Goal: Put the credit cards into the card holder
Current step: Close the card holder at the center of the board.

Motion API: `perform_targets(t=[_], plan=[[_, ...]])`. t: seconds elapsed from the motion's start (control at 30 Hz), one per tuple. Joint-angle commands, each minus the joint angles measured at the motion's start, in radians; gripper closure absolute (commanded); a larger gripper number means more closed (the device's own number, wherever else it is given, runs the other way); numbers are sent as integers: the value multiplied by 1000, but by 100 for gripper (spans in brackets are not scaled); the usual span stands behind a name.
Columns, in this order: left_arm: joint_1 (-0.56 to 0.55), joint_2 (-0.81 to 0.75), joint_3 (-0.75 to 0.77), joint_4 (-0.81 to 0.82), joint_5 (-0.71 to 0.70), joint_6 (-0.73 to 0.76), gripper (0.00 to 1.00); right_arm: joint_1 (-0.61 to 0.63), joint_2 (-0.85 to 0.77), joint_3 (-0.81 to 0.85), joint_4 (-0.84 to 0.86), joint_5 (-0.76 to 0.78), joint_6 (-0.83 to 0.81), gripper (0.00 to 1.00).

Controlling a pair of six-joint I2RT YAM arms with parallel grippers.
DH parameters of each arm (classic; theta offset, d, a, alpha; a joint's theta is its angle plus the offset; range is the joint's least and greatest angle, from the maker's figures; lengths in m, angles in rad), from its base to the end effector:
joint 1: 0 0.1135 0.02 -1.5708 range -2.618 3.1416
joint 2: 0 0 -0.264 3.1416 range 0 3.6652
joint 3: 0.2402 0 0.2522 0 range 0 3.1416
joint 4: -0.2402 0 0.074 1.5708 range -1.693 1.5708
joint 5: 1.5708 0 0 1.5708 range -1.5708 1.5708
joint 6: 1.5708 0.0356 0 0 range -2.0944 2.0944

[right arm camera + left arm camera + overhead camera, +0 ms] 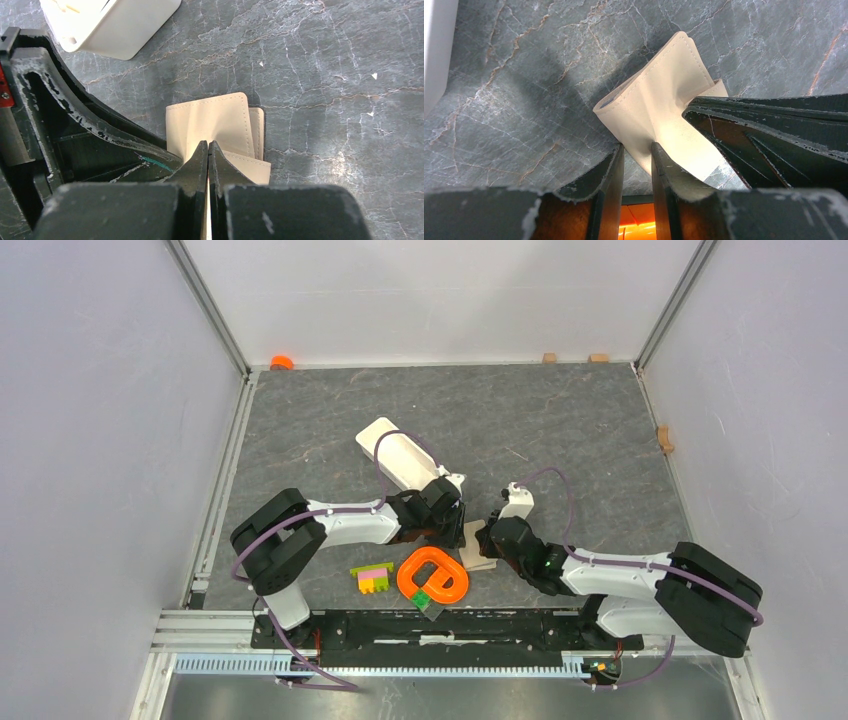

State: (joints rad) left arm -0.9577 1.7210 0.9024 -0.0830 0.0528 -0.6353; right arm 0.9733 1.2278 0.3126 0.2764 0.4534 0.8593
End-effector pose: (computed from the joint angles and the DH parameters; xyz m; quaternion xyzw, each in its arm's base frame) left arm 0.1933 -0.2780 0.1507 0.1601 0.9306 -0.2521 0.2117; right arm 0.1328 0.1675 0.1413 0.0512 0.8749 0.2251 0.4258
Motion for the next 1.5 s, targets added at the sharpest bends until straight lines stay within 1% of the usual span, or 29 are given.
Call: perform_targets(t=[0.0,0.33,0.73,1.0,1.17,1.27,1.47], plan=[[-3,23,0,-32,-57,22,67,-1,5,-6,23,-1,15,100],[-2,23,1,-33,-59,20,67,2,-1,-23,6,3,30,100],[-2,22,1,-35,-62,18,67,14,8,-54,29,0,59,100],[-2,20,2,-37,-65,18,67,42,16,-106,23,34,133,100],[-3,17,1,-38,-65,17,67,56,44,-137,8,61,186,100],[-2,16,1,-40,-68,16,67,79,56,-142,-27,92,223,100],[-1,14,3,-41,-70,15,67,115,97,-177,-37,111,298,100]])
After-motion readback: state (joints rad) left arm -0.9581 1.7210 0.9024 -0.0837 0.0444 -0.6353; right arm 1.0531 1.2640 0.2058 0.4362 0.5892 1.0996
